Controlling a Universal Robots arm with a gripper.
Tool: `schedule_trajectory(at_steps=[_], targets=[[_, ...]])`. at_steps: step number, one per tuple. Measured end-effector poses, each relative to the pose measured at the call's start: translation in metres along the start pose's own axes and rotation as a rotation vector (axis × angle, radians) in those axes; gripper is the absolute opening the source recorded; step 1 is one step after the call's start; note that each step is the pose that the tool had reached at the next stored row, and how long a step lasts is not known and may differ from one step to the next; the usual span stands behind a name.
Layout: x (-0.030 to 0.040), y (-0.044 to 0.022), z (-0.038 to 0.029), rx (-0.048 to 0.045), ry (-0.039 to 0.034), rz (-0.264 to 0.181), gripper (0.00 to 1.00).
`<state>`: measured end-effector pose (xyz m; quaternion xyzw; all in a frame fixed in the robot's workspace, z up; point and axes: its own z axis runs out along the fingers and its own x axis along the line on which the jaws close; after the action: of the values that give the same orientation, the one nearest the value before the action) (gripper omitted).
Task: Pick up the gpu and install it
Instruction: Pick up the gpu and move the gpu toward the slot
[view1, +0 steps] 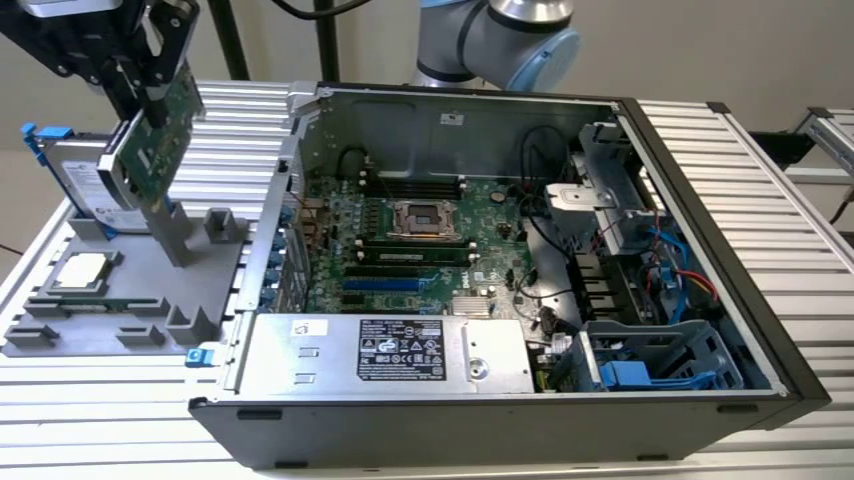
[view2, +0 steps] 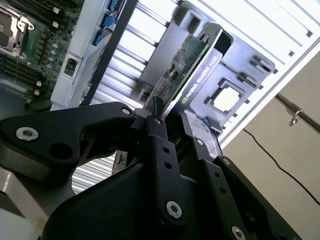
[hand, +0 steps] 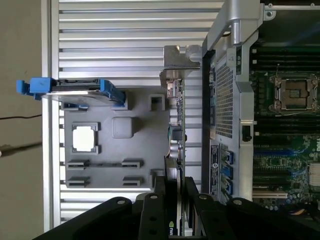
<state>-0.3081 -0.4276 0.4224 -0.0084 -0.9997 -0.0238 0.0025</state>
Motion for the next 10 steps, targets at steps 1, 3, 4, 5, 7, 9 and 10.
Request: schedule_trajectory(at_steps=[1, 3, 4, 5, 7, 9, 10], targets=[[-0.0009, 0.0000, 0.0000, 0.0001, 0.0000, 0.000, 0.00], [-0.0022, 0.0000, 0.0000, 0.0003, 0.0000, 0.000, 0.00], [-0.0029, 0.0000, -0.0001, 0.0005, 0.0000, 0.000, 0.00], [-0.0036, 0.0001, -0.0001, 0.0005, -0.0001, 0.000, 0.00], [-0.0048, 0.0001, -0.0001, 0.0007, 0.0000, 0.000, 0.00], [-0.0061, 0.0001, -0.0002, 0.0010, 0.0000, 0.000, 0.00], [-0.0067, 0.0001, -0.0001, 0.0011, -0.0001, 0.000, 0.00]])
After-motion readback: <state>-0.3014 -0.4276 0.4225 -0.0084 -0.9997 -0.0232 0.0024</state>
